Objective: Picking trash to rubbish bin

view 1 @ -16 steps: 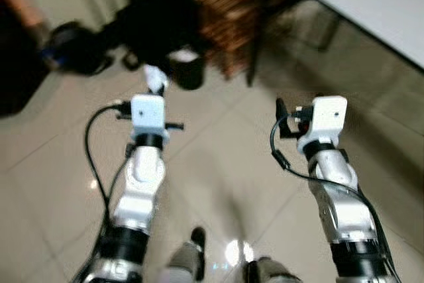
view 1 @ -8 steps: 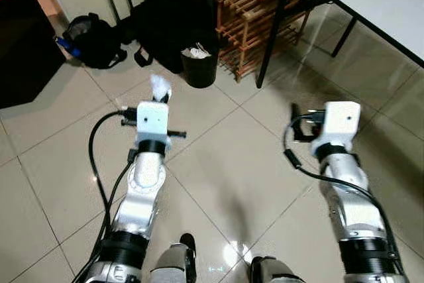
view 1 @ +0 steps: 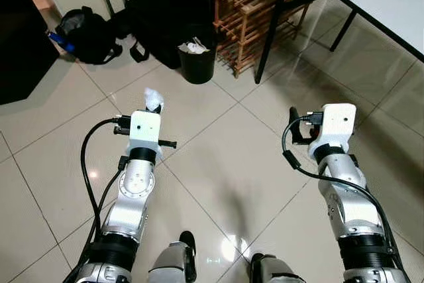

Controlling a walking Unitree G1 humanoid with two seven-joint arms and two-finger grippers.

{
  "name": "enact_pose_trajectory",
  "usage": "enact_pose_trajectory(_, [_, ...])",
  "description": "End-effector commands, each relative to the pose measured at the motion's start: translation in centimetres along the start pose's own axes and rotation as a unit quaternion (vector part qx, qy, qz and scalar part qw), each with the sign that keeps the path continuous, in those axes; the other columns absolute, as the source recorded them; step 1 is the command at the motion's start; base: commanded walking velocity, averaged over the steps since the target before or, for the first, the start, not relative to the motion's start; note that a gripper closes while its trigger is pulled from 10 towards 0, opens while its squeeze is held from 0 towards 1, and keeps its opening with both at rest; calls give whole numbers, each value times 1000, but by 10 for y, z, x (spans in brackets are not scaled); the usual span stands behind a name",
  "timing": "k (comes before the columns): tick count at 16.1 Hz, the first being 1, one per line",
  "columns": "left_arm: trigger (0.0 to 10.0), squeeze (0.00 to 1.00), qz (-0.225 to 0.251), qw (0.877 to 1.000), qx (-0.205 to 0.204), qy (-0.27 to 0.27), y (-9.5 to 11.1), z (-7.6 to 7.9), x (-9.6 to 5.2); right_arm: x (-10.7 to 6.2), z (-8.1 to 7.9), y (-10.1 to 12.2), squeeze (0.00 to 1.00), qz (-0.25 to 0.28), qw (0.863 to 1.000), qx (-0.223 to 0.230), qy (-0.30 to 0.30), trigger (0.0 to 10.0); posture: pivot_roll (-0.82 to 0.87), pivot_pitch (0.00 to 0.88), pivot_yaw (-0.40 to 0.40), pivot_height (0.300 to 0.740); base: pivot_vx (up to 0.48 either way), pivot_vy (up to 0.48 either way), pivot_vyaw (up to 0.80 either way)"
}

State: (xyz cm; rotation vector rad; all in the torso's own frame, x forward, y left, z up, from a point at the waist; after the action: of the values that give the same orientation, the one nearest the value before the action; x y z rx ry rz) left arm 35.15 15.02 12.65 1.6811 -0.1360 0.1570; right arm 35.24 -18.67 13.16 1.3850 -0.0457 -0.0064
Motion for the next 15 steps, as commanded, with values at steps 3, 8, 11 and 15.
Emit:
enact_pose_trajectory(3, [10000, 0, -18, 1000, -1, 4, -11, -2, -2, -2, -6, -6, 0, -7, 1000, 8, 12, 10000, -26, 258, 25, 740, 86, 0, 0])
enact_pose_trajectory(8, [10000, 0, -64, 998, -6, 0, -37, 1, -10, -10, -28, -33, 0, -42, 997, 3, 63, 10000, -16, 251, 24, 740, 267, 0, 0])
enact_pose_trajectory(11, [10000, 0, -155, 988, 2, -24, -83, 6, -33, -23, -29, -85, 0, -124, 989, -9, 74, 10000, -13, 257, 15, 740, 265, 0, 0])
enact_pose_trajectory(15, [10000, 0, -290, 957, 10, -20, -138, -5, -77, -59, -25, -152, 0, -252, 964, -33, 78, 10000, -15, 262, 11, 740, 269, 0, 0])
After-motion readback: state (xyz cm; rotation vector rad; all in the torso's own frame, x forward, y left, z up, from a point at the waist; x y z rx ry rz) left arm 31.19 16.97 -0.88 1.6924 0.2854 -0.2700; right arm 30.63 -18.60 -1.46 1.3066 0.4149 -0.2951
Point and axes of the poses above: a point about 5 cm out from each wrist's last joint towards the gripper, its own x axis pointing out of the wrist towards the gripper, its own y axis along the axis of the wrist's last joint, z = x × y, the point moved 3 cm from there along x, pointing out of the wrist towards the gripper, and after that the axes turned 6 degrees about -x, right-handed, at the moved point
